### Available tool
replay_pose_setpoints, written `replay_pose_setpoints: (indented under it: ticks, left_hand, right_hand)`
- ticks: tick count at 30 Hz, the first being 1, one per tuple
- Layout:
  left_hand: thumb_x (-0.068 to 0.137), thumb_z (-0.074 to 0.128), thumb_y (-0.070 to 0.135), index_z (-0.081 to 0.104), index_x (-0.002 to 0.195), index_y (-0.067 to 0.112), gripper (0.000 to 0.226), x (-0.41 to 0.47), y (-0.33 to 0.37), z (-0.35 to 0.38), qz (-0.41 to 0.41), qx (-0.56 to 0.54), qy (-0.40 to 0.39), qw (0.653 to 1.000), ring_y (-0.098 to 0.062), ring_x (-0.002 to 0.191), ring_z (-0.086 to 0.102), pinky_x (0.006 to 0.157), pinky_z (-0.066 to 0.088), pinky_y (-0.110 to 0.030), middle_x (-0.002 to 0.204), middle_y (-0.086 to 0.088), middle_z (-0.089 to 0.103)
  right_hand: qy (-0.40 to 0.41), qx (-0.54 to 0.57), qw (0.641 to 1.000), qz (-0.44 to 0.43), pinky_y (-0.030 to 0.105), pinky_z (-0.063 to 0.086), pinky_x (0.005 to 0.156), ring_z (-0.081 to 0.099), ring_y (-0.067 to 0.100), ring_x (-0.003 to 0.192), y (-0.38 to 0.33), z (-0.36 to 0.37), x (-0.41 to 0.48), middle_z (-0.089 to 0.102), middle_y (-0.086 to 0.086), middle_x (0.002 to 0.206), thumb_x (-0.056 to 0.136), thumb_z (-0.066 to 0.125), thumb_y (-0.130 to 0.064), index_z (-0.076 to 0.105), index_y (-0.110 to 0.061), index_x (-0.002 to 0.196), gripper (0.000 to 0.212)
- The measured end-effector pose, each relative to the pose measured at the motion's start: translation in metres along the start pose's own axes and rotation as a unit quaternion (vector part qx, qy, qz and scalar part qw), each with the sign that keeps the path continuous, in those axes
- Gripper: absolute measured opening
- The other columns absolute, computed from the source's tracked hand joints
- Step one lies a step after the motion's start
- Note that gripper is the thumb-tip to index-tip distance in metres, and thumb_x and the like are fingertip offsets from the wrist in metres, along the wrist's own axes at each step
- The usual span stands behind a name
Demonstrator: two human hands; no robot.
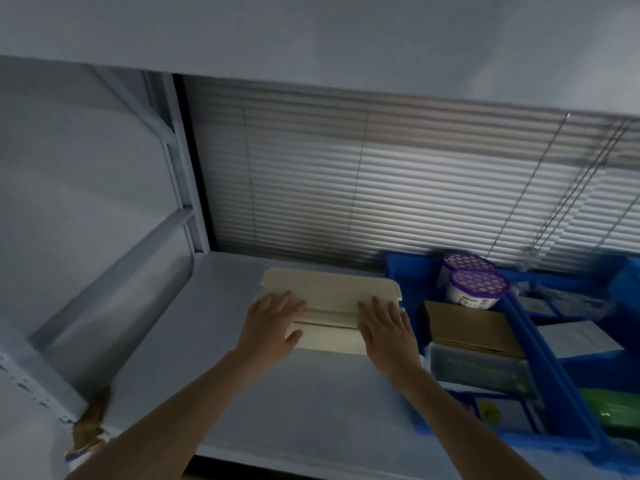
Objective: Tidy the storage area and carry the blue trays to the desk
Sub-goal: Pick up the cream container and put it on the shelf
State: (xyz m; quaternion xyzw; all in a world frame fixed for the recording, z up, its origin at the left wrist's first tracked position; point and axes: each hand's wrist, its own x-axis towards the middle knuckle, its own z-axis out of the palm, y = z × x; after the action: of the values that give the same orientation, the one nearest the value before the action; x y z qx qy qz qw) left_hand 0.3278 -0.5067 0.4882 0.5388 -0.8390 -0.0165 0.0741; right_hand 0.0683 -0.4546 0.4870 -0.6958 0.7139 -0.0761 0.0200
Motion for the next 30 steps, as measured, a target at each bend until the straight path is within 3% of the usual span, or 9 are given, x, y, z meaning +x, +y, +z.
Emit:
replay_pose_setpoints:
  ticks: [3, 6, 10, 15, 20, 22, 25, 28, 30]
  left_hand:
    - [0.089, 0.051, 0.055, 0.030, 0.153, 0.041, 0.069, 0.041, -0.002, 0.004, -0.015, 0.002, 0.004, 1.000, -0.033, 0.144, 0.030, 0.117, 0.024, -0.041, 0.157, -0.012, 0.032]
    - [0.087, 0.054, 0.055, 0.030, 0.153, 0.040, 0.071, 0.084, -0.006, 0.010, -0.013, -0.001, 0.013, 1.000, -0.031, 0.142, 0.031, 0.118, 0.024, -0.038, 0.154, -0.012, 0.034]
    - [0.081, 0.051, 0.060, 0.029, 0.152, 0.043, 0.075, 0.126, -0.015, 0.017, -0.018, -0.010, -0.002, 1.000, -0.029, 0.144, 0.030, 0.117, 0.026, -0.038, 0.153, -0.008, 0.034]
    - [0.083, 0.054, 0.057, 0.020, 0.154, 0.044, 0.080, 0.143, -0.020, 0.024, -0.017, 0.015, -0.004, 1.000, -0.029, 0.148, 0.021, 0.119, 0.021, -0.041, 0.160, -0.009, 0.023]
    - [0.089, 0.052, 0.055, 0.008, 0.158, 0.032, 0.085, 0.129, -0.005, 0.015, -0.051, 0.080, -0.029, 0.995, -0.034, 0.152, 0.008, 0.122, 0.008, -0.050, 0.165, -0.010, 0.007]
    - [0.092, 0.051, 0.048, 0.018, 0.157, 0.026, 0.076, 0.120, 0.005, 0.007, -0.072, 0.064, 0.016, 0.995, -0.036, 0.148, 0.018, 0.120, 0.016, -0.048, 0.163, -0.009, 0.017]
    - [0.093, 0.050, 0.039, 0.045, 0.142, 0.018, 0.054, 0.096, 0.029, -0.013, -0.043, 0.021, 0.060, 0.997, -0.031, 0.131, 0.043, 0.104, 0.038, -0.040, 0.145, -0.008, 0.045]
    - [0.094, 0.051, 0.035, 0.058, 0.128, 0.017, 0.039, 0.061, 0.060, -0.030, 0.010, -0.018, 0.034, 0.999, -0.028, 0.120, 0.051, 0.092, 0.045, -0.038, 0.131, -0.005, 0.055]
    - [0.093, 0.054, 0.033, 0.065, 0.115, 0.016, 0.030, 0.035, 0.086, -0.042, 0.014, -0.102, 0.032, 0.994, -0.028, 0.109, 0.058, 0.084, 0.049, -0.037, 0.117, -0.006, 0.062]
  right_hand:
    - [0.013, 0.005, 1.000, 0.003, 0.052, 0.020, 0.120, 0.023, 0.040, 0.149, 0.009, 0.002, 0.042, 0.028, 0.007, 0.163, 0.088, -0.008, -0.060, 0.029, -0.031, 0.155, 0.082]
    - [0.014, 0.005, 1.000, 0.005, 0.050, 0.016, 0.122, 0.019, 0.036, 0.151, 0.019, 0.005, 0.081, 0.023, 0.004, 0.165, 0.088, -0.004, -0.056, 0.026, -0.033, 0.155, 0.077]
    - [0.020, 0.003, 1.000, -0.001, 0.050, 0.014, 0.122, 0.016, 0.034, 0.151, 0.031, 0.012, 0.121, 0.021, 0.004, 0.165, 0.104, 0.021, -0.044, 0.025, -0.033, 0.156, 0.053]
    - [0.031, -0.002, 1.000, -0.005, 0.050, 0.013, 0.123, 0.016, 0.034, 0.151, 0.038, 0.018, 0.140, 0.021, 0.004, 0.165, 0.105, 0.025, -0.042, 0.026, -0.033, 0.155, 0.051]
    - [0.007, -0.025, 1.000, 0.013, 0.050, 0.013, 0.123, 0.012, 0.036, 0.152, 0.031, 0.006, 0.129, 0.015, 0.009, 0.166, 0.105, 0.032, -0.045, 0.017, -0.029, 0.158, 0.057]
    - [0.006, -0.013, 1.000, 0.021, 0.047, 0.013, 0.124, 0.010, 0.036, 0.152, 0.026, -0.005, 0.112, 0.014, 0.011, 0.165, 0.104, 0.037, -0.045, 0.017, -0.024, 0.158, 0.061]
    - [0.036, 0.005, 0.999, 0.012, 0.042, 0.029, 0.118, 0.034, 0.030, 0.143, 0.020, -0.027, 0.072, 0.040, 0.009, 0.153, 0.101, 0.045, -0.039, 0.043, -0.016, 0.146, 0.050]
    - [0.015, 0.022, 0.999, 0.035, 0.041, 0.043, 0.102, 0.051, 0.030, 0.125, 0.012, -0.054, 0.020, 0.056, 0.010, 0.133, 0.099, 0.046, -0.031, 0.057, -0.012, 0.128, 0.036]
    - [-0.009, 0.055, 0.997, 0.059, 0.040, 0.048, 0.086, 0.057, 0.032, 0.112, 0.004, -0.073, -0.019, 0.061, 0.011, 0.119, 0.098, 0.043, -0.025, 0.062, -0.009, 0.111, 0.028]
